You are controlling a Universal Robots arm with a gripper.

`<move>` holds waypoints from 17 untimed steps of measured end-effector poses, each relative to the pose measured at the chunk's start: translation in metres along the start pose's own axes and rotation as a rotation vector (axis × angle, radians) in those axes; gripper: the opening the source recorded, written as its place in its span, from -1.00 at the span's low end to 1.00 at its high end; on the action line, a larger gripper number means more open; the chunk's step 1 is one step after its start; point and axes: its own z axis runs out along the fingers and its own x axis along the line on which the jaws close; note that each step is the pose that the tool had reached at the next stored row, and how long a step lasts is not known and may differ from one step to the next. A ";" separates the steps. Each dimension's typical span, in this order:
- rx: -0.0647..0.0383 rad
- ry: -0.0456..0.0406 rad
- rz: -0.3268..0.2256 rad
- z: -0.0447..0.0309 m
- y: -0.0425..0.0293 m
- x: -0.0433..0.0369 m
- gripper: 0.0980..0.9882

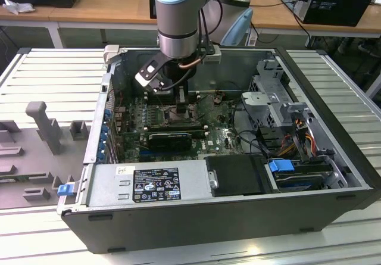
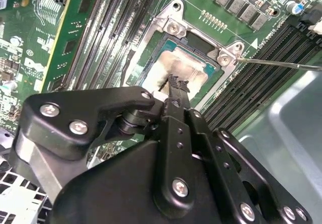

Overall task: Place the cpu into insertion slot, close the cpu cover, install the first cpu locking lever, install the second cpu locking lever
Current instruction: 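Place the cpu into insertion slot, then close the cpu cover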

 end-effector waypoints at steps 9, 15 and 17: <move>0.004 -0.0003 0.004 -0.0069 0.0049 -0.0002 -0.98; 0.007 0.0005 0.006 -0.0421 0.0215 0.0000 -0.98; 0.007 0.0006 0.006 -0.0411 0.0267 -0.0001 -0.98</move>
